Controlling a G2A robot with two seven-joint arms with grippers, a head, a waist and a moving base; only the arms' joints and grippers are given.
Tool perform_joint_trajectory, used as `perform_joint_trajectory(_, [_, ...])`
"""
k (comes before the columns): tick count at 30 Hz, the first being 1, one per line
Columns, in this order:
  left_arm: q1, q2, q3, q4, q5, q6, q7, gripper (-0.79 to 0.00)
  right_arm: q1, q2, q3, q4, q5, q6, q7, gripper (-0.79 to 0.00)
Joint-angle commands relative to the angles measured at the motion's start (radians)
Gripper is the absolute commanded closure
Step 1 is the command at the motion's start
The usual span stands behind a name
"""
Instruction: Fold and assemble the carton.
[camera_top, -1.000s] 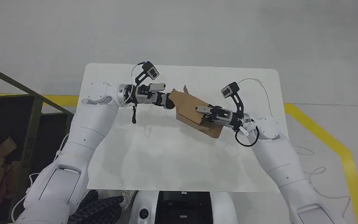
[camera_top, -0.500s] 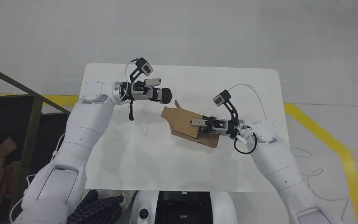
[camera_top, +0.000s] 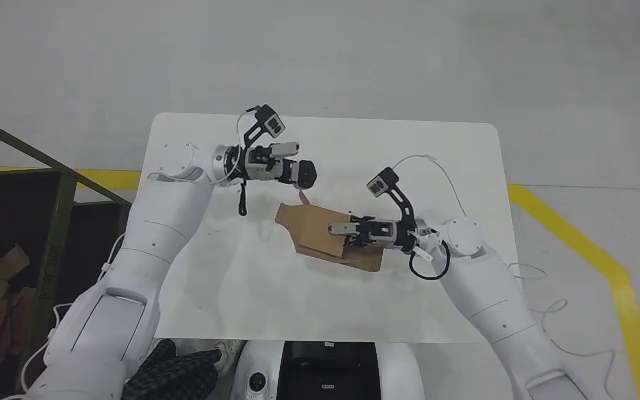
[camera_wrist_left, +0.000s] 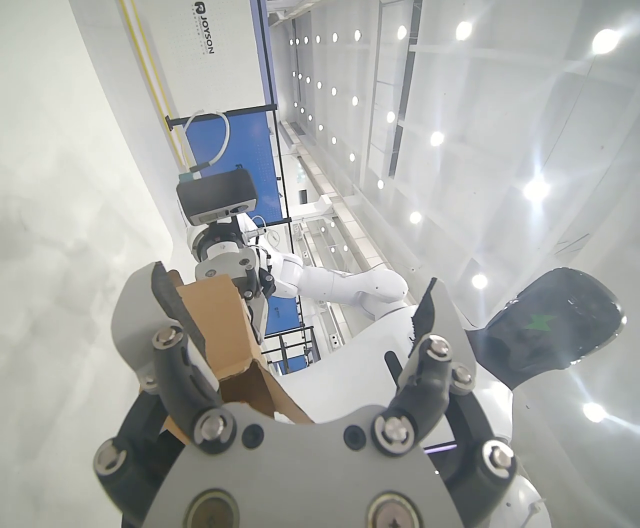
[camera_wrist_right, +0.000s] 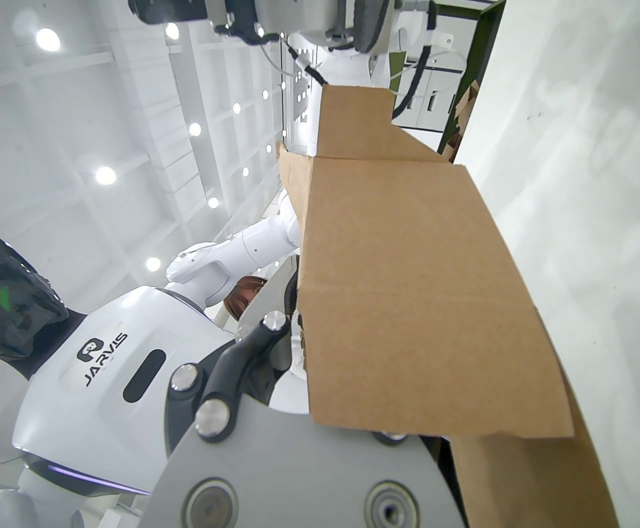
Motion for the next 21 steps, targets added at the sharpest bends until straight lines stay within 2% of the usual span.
perform_joint_trajectory(1, [0.001, -0.002, 0.003, 0.008, -0.007, 0.001, -0.005, -0.785, 0.005, 0.0, 0.005, 0.014, 0.012, 0.003, -0.002, 0.0])
perform_joint_trajectory(21, [0.015, -0.013, 0.024, -0.008, -0.028, 0.004, -0.021, -0.785, 0.034, -0.008, 0.024, 0.09, 0.05, 0.001, -0.062, 0.0])
